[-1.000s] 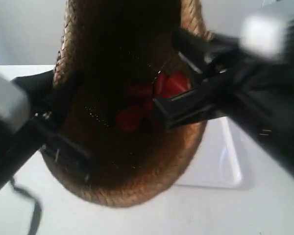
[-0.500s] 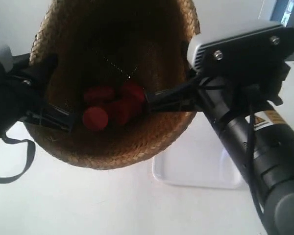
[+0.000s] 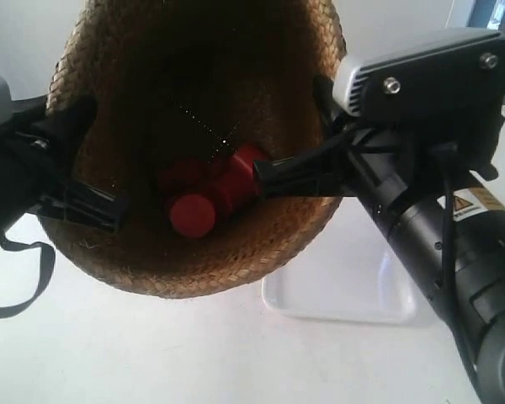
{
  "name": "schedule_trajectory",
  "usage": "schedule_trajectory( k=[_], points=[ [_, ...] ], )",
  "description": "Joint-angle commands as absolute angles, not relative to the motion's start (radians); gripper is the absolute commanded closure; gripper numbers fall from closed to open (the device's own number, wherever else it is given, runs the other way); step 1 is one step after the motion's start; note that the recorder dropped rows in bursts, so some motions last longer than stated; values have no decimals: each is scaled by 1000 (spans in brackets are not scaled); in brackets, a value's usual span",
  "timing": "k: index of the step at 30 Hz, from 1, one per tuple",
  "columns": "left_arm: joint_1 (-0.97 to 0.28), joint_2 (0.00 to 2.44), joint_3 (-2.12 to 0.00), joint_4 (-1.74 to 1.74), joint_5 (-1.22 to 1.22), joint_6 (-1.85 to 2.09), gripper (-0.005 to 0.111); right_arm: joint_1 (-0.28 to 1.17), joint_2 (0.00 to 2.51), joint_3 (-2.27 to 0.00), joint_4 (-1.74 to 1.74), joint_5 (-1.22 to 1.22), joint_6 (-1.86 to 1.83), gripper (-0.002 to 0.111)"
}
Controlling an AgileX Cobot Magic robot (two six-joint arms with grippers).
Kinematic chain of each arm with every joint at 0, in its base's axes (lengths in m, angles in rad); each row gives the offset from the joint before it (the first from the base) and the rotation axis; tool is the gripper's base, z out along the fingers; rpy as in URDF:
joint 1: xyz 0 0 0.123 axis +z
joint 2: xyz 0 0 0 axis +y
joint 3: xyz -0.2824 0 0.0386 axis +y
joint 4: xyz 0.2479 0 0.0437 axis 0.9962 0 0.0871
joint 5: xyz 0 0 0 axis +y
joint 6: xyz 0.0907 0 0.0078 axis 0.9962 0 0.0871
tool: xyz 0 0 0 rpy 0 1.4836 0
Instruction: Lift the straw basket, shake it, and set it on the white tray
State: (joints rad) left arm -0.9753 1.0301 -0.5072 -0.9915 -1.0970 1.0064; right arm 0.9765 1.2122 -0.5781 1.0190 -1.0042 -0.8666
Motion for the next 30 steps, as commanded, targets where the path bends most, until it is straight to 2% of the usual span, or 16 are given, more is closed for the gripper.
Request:
schedule_trajectory(
  k=[1, 7, 12, 19, 20, 22, 27, 28, 29, 30],
  points=[
    [-984, 1026, -500, -991, -1155, 1042, 107, 976, 1201, -587, 1050, -1035, -952, 108],
    [-952, 1026, -500, -1043, -1199, 1004, 107, 976, 1201, -579, 1129, -1041, -991, 108],
    [-935, 1033, -500, -991, -1157, 935, 107, 976, 1215, -579, 1121, -931, -987, 108],
    [-839, 1135, -502, -799, -1221, 835, 107, 984, 1308, -595, 1055, -1135, -1031, 108],
    [-854, 1127, -502, -805, -1221, 864, 107, 1014, 1288, -597, 1069, -1143, -1086, 108],
    [-962, 1063, -497, -874, -1221, 990, 107, 1124, 1200, -597, 1106, -1190, -1162, 108],
    [-1421, 900, -461, -914, -1221, 1224, 107, 1507, 976, -577, 1053, -1200, -1251, 108],
    [-1475, 900, -451, -931, -1221, 1272, 107, 1509, 976, -566, 1040, -1192, -1255, 108],
    [-1460, 920, -451, -959, -1221, 1314, 107, 1456, 1010, -553, 1025, -1221, -1228, 108],
    [-1367, 954, -465, -971, -1221, 1281, 107, 1345, 1078, -552, 1009, -1221, -1157, 108]
  ],
)
